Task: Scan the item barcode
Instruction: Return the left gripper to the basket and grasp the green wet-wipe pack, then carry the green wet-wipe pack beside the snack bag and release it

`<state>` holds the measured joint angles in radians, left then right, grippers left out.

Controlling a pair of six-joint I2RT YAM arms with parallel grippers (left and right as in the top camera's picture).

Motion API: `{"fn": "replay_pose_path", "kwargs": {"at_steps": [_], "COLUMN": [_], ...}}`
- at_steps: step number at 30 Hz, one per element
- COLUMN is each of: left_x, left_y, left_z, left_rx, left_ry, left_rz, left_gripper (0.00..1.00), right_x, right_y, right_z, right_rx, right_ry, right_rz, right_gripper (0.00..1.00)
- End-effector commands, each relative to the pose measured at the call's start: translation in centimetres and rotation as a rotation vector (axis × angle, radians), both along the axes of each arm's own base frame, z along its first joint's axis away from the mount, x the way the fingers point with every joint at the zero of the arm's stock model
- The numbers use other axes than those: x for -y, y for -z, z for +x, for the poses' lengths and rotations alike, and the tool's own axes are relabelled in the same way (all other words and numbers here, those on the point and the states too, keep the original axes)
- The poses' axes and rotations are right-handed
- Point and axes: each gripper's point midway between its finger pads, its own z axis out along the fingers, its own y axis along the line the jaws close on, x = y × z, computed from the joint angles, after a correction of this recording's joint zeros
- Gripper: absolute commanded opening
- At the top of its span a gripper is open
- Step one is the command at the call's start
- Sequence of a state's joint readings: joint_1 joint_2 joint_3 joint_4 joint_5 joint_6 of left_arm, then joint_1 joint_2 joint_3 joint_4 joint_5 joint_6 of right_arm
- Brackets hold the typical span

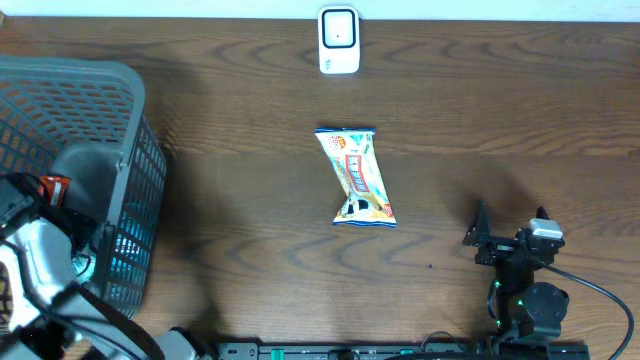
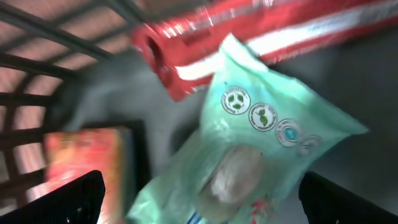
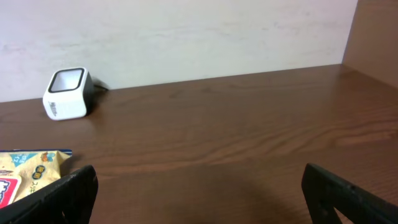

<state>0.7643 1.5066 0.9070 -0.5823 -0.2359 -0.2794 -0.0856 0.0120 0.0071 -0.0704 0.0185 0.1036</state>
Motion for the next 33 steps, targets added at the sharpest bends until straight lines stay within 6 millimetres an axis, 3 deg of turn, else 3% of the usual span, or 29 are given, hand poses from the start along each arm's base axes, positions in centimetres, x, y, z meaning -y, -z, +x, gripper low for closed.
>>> {"fn": "replay_pose_path", "kwargs": {"at_steps": [1, 3, 4, 6, 8, 12, 15, 19, 24, 28, 33], "left_x": [0.6, 1.0, 1.3, 1.9, 2.0, 1.9, 1.3, 0.1, 0.2, 3.5, 11.3], "left_y": [2.6, 3.9, 4.4, 5.4, 5.5, 4.6, 2.3, -3.6, -14.4, -21.2, -29.5], "left_z": [-0.2, -0.3, -0.3, -0.4, -0.6, -0.4, 0.2, 1.4, 2.3, 4.1, 6.6], "left_rx": [-0.049, -0.069, -0.076, -0.087, -0.094, -0.075, -0.027, 0.096, 0.394, 0.713, 1.132], "left_ry": [0.021, 0.025, 0.027, 0.03, 0.024, 0.025, 0.027, 0.022, -0.045, 0.042, 0.294], "left_rz": [-0.07, -0.112, -0.137, -0.176, -0.185, -0.166, -0.117, -0.001, 0.174, 0.176, 0.041], "left_gripper": [1.0, 1.0, 0.92, 0.62, 0.49, 0.4, 0.38, 0.34, 0.33, 0.33, 0.33], "right_x": [-0.1, -0.1, -0.1, -0.1, -0.1, -0.1, -0.1, -0.1, -0.1, -0.1, -0.1], "right_y": [0.1, 0.1, 0.1, 0.1, 0.1, 0.1, 0.1, 0.1, 0.1, 0.1, 0.1], "right_z": [0.0, 0.0, 0.0, 0.0, 0.0, 0.0, 0.0, 0.0, 0.0, 0.0, 0.0], "right_rx": [0.001, 0.001, 0.001, 0.001, 0.001, 0.001, 0.001, 0.001, 0.001, 0.001, 0.001], "right_ry": [-0.001, -0.001, -0.001, -0.001, -0.001, -0.001, -0.001, -0.001, -0.001, -0.001, -0.001], "right_rz": [0.011, 0.011, 0.012, 0.012, 0.011, 0.011, 0.012, 0.012, 0.011, 0.011, 0.012], "right_gripper": [0.99, 0.99, 0.99, 0.99, 0.99, 0.99, 0.99, 0.99, 0.99, 0.99, 0.99]}}
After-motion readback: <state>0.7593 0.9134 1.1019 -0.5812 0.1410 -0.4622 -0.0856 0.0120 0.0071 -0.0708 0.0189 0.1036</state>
